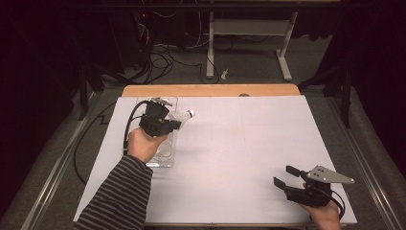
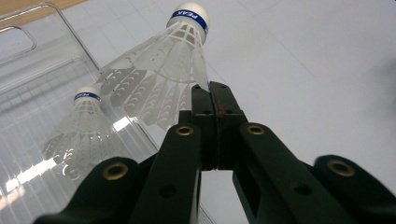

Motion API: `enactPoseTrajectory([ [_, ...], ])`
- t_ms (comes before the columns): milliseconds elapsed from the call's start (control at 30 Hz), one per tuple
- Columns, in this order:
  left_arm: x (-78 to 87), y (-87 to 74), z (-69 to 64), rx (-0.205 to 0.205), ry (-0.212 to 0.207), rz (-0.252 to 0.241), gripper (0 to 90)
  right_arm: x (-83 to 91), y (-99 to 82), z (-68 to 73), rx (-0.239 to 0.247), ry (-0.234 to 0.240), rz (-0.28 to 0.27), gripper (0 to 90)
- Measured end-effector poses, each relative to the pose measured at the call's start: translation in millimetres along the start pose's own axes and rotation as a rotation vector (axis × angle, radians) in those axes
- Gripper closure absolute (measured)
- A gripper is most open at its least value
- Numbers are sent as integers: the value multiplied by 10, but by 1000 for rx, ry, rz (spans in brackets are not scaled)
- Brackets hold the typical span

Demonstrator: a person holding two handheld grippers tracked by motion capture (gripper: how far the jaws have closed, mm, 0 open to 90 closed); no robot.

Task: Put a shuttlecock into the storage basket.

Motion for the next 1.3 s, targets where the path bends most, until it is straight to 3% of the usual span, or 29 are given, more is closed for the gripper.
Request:
enactPoseTrajectory([
  [1300,165,-82,409,80,83,-4,900,-1,-1,-7,-5,-3,1,319],
])
Point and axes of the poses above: each handheld gripper's, and its own axes: x roughly backward along the jaws, y roughly out of its top, z roughly to its left, the point moved 9 cm from there along -x, roughly forward along the jaws, and after that the axes turned 2 degrees about x, right-handed, at the moved point
